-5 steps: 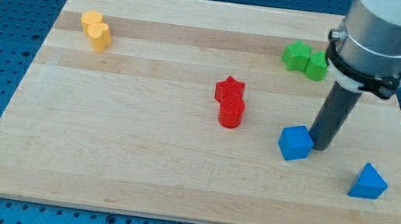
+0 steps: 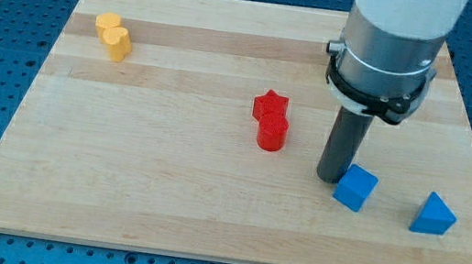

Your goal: Push the blue cube near to the blue triangle

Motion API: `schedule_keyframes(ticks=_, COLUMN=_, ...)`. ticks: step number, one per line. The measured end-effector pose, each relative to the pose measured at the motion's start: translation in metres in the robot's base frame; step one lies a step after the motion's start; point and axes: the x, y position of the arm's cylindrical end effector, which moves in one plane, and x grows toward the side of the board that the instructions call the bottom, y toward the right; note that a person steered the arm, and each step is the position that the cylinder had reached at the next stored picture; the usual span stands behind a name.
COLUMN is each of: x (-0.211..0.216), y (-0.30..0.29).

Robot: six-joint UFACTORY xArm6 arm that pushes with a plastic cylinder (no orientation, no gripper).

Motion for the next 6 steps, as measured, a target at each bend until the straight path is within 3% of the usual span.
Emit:
schedule_keyframes(ticks=3, x=-0.002, y=0.039)
schedule_keyframes(ticks=5, x=-0.012, y=0.013)
schedule_keyframes(ticks=6, x=0.004, y=0.004)
